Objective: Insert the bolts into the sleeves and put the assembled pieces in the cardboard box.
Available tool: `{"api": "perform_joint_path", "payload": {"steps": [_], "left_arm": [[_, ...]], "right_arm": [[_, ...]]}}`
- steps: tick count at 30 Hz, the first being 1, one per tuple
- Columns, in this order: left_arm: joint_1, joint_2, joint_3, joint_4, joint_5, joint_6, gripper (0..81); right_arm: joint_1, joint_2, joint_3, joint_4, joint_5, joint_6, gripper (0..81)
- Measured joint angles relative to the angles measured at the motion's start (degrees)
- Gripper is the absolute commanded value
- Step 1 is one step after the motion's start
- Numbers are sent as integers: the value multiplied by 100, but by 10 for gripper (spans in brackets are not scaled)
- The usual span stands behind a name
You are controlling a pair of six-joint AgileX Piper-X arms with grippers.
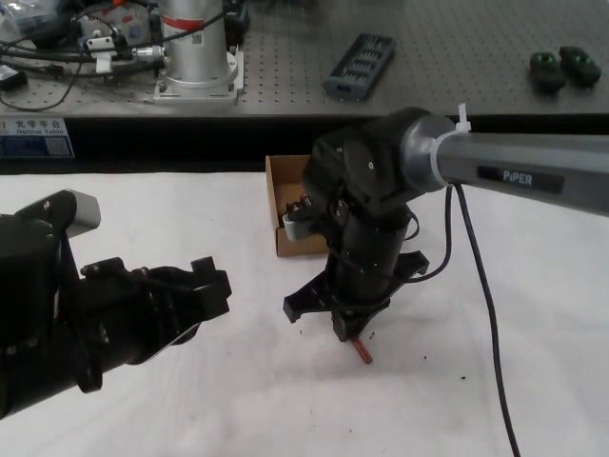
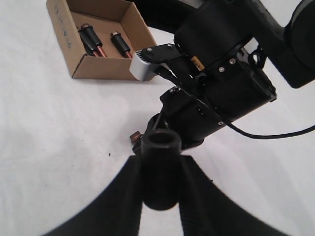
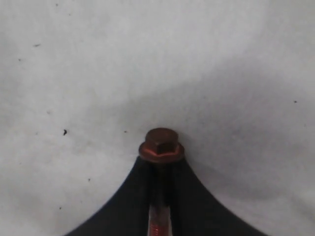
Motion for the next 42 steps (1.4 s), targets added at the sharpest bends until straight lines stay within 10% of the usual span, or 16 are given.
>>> {"api": "perform_joint_path", "payload": {"steps": [13,24,31,42], "left_arm": [[0,140,701,-1623,-34,-892,64],[-79,1136,738,-2394,568,-1144,64],[-898,2135,-59,-2410,1283,-1009,64],[-1530,2423,-338,-2493,2751,-127,64]], "right_arm": [[-412,-490,437,-738,-821,167,34],[-1453,-3958,3676,-3525,-2863,1146,34],[-1450,-5012,4969,-6272,-4168,2853,38],[-1450,-5019,5208,-6571,-4901,3178,38]]}}
